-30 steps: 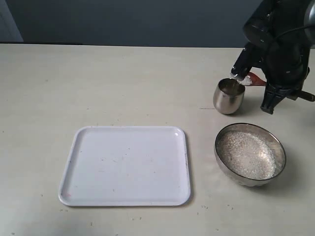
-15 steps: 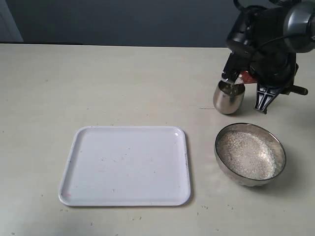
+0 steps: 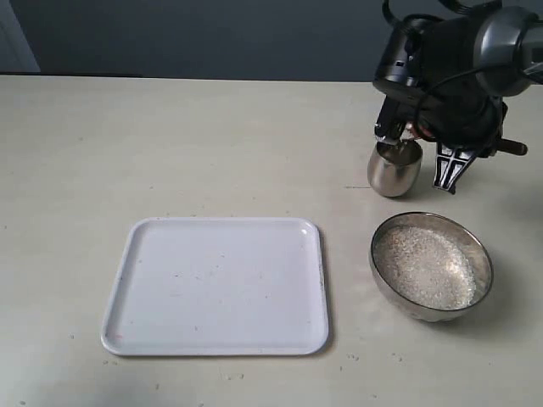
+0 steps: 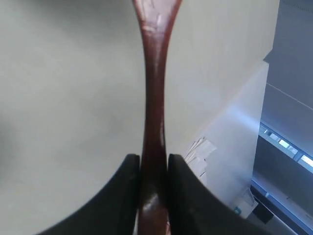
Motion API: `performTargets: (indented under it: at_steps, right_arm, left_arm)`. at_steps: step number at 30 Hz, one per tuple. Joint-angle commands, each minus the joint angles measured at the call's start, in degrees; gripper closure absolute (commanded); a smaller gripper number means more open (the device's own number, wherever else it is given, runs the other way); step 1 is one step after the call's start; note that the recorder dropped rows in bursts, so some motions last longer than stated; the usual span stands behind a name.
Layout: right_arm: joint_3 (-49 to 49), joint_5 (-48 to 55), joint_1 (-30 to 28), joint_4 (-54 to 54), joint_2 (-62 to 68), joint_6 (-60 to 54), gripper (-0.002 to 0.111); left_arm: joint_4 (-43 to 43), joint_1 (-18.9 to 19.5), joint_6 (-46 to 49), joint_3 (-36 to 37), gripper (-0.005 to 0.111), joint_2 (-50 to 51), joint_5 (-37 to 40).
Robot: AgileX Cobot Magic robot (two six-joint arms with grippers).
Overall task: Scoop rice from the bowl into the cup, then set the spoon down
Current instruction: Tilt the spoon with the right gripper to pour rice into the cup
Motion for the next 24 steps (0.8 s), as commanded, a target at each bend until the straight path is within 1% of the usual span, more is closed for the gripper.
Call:
performTargets:
  at_steps: [1, 12, 24]
  right_arm:
    - [-0.02, 0.60, 0.56, -0.41, -0.08, 0.27, 0.109]
    - [-0.02, 0.60, 1.11, -2.99, -0.08, 1.32, 0.109]
    - [-0.02, 0.60, 1.11, -1.99, -0.08, 1.55, 0.109]
  left_arm:
    - [-0.14, -0.21, -0.15, -0.14, 0.106, -0.26, -0.74]
    - [-0.14, -0.21, -0.15, -0.14, 0.106, -0.26, -0.74]
    - [-0.14, -0.21, -0.15, -0.14, 0.106, -0.26, -0.74]
